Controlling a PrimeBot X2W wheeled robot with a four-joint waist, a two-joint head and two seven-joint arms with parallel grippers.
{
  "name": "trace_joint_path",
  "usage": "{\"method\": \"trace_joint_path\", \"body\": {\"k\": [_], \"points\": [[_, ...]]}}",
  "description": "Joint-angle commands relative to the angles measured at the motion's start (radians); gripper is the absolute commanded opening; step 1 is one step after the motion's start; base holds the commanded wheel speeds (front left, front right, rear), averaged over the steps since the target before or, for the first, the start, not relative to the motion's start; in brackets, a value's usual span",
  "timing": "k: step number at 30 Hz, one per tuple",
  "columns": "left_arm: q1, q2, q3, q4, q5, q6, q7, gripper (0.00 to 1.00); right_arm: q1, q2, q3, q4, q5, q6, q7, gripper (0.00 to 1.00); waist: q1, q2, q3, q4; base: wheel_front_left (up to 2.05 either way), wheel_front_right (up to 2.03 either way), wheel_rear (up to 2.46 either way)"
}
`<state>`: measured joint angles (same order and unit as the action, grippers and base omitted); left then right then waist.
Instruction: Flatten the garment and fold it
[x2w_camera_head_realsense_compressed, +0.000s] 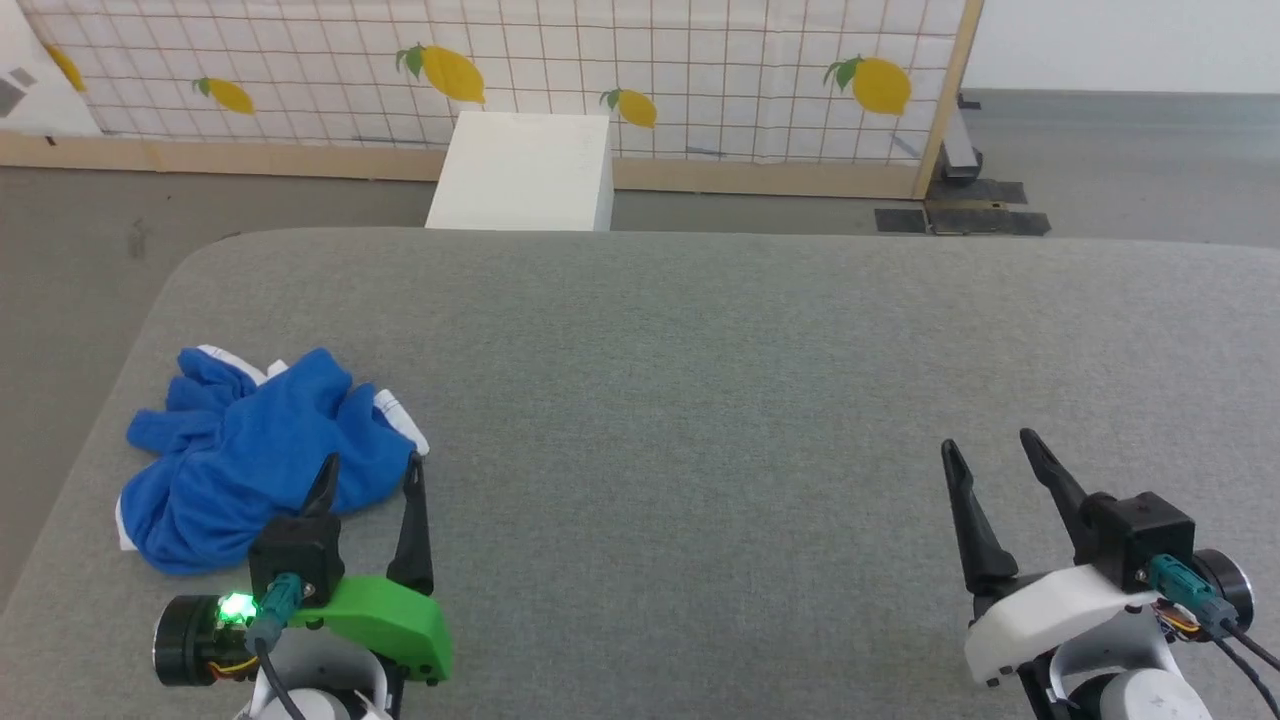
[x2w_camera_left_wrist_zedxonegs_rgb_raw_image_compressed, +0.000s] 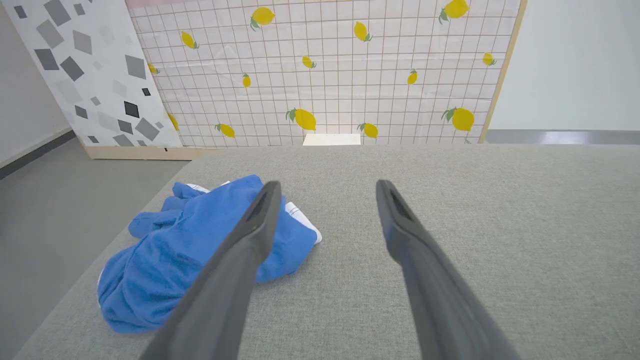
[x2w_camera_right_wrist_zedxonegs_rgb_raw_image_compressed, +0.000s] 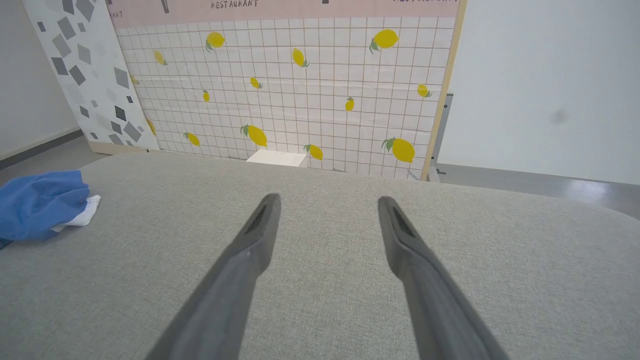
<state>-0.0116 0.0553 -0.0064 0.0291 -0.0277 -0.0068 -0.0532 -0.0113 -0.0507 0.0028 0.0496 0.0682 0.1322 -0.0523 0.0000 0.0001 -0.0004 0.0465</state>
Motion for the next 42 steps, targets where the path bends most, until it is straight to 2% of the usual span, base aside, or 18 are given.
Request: {"method": "trace_joint_path", "body": {"k": [1,42], "points": [[0.007,-0.001,0.003,0.006,-0.008,0.005,-0.010,1.00,0.018,0.000,0.002,0.007,0.012,0.000,-0.010,1.00,0.0000,-0.0001,-0.001,0.011,0.00,0.00,0.00],[0.027,-0.003,0.025,0.049,-0.038,0.013,-0.101,1.00,0.035,0.000,0.032,0.098,0.107,-0.001,-0.101,1.00,0.0000,-0.0001,-0.006,0.278,0.00,0.00,0.00]]}}
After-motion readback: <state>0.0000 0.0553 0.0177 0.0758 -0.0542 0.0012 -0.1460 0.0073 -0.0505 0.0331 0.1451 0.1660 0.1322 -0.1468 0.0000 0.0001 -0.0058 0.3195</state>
